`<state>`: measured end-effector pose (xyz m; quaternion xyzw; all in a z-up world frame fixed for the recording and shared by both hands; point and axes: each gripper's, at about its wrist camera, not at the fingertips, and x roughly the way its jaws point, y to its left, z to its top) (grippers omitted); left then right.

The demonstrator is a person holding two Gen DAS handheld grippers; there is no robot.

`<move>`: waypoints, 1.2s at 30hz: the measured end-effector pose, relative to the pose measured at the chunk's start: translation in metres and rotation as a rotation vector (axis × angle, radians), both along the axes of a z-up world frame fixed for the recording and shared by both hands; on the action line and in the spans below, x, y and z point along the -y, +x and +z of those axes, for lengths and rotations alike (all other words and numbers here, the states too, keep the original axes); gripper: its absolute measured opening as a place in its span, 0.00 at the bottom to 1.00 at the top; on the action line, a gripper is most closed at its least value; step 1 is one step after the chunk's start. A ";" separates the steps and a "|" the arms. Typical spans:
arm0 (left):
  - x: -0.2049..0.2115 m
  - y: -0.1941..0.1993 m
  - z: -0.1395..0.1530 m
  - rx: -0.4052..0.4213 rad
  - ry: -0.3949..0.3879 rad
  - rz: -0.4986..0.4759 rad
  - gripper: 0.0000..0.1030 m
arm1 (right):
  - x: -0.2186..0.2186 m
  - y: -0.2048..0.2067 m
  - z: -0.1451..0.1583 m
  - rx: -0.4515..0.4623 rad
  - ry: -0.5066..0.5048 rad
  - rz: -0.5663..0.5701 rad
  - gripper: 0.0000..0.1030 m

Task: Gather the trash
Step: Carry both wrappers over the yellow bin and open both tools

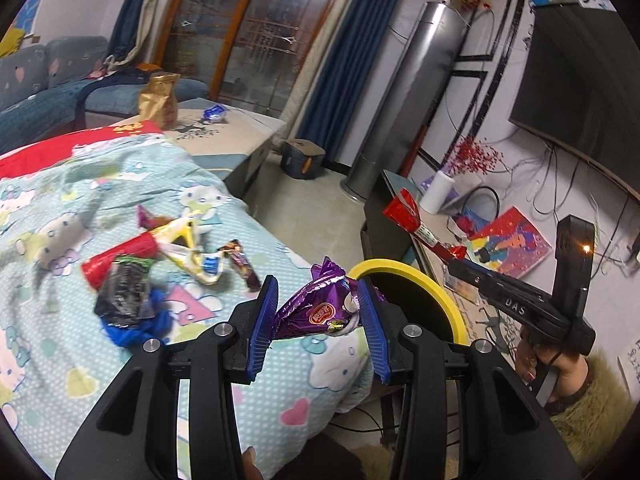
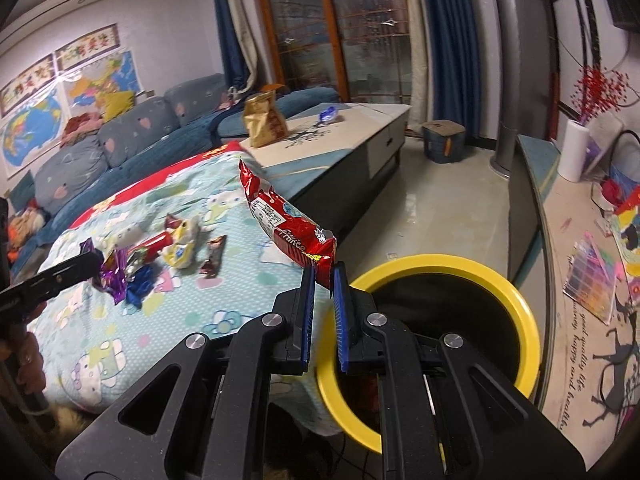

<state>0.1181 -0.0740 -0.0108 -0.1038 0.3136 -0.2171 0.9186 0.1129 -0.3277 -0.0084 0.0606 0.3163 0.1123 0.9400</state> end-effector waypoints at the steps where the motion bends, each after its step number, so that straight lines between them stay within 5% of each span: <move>1: 0.004 0.001 -0.001 -0.001 0.003 -0.009 0.38 | 0.003 0.000 -0.001 -0.002 0.001 -0.010 0.06; 36: 0.131 0.037 -0.038 -0.039 0.075 -0.248 0.38 | 0.112 0.006 -0.042 -0.117 0.080 -0.313 0.06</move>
